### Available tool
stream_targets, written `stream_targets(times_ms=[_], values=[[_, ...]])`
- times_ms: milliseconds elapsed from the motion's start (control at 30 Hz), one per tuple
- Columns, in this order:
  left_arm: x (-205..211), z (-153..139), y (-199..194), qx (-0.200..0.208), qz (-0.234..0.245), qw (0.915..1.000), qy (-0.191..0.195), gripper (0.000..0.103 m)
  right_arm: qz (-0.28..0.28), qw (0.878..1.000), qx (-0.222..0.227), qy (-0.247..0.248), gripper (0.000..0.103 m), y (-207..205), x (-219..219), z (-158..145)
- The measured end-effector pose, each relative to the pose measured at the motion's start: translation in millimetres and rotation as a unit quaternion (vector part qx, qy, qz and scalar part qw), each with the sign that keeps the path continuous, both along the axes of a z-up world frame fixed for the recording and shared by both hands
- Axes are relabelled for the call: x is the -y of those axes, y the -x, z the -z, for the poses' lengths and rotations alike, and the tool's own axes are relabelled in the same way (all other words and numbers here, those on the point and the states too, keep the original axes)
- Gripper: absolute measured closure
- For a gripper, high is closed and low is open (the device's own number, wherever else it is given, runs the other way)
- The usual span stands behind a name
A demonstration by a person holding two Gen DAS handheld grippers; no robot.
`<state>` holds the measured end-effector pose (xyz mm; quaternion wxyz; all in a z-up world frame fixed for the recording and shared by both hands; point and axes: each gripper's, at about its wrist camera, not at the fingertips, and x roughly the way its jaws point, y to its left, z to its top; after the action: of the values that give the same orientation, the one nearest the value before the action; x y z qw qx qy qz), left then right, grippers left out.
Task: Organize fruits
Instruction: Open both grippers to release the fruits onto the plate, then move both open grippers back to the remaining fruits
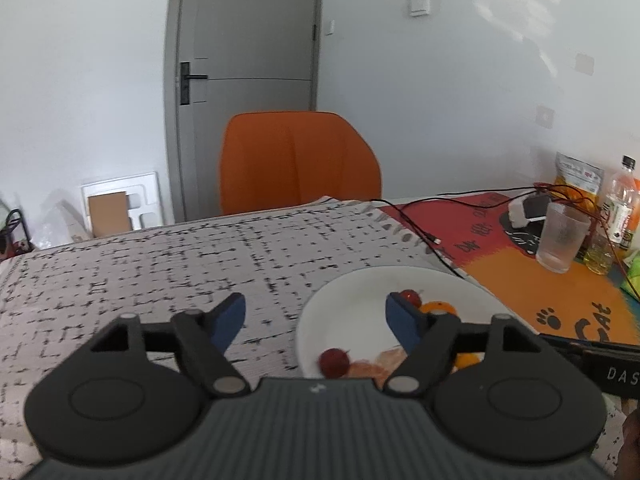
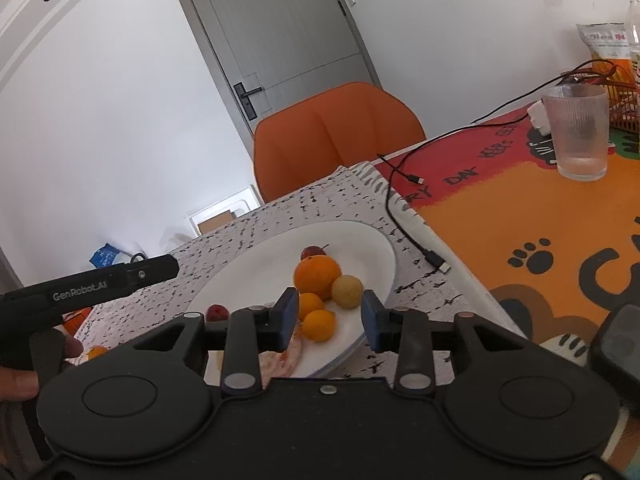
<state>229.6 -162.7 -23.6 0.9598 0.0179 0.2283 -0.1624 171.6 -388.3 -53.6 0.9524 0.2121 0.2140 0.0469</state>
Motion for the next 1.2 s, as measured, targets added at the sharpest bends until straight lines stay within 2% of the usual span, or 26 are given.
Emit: stream_targets(times_ms=[167, 300, 433, 867, 1000, 1200], values=[[-18, -6, 9, 0.005, -0.019, 0.9998, -0.002, 0.023, -0.006, 1.000, 0.012, 0.010, 0.049, 1, -11, -7], [-32, -10, 20, 0.018, -0.038, 0.9991, -0.007, 0.016, 0.002, 0.999, 0.022, 0.026, 0.020, 2, -21, -14], [-52, -13, 28, 0.024, -0.063, 0.9977, -0.006, 0.013, 0.003, 0.999, 0.036, 0.035, 0.002, 3, -31, -21], [-109, -14, 47, 0.028, -0.112, 0.9933, 0.001, 0.009, -0.024, 0.998, 0.041, 0.033, 0.000, 2, -62, -31], [-126, -16, 50, 0.020, -0.120, 0.9925, 0.013, 0.006, -0.035, 0.998, 0.043, 0.039, 0.000, 2, -74, -35], [-152, -18, 54, 0.017, -0.145, 0.9890, 0.023, 0.004, -0.075, 0.995, 0.049, 0.032, 0.000, 1, -92, -38]])
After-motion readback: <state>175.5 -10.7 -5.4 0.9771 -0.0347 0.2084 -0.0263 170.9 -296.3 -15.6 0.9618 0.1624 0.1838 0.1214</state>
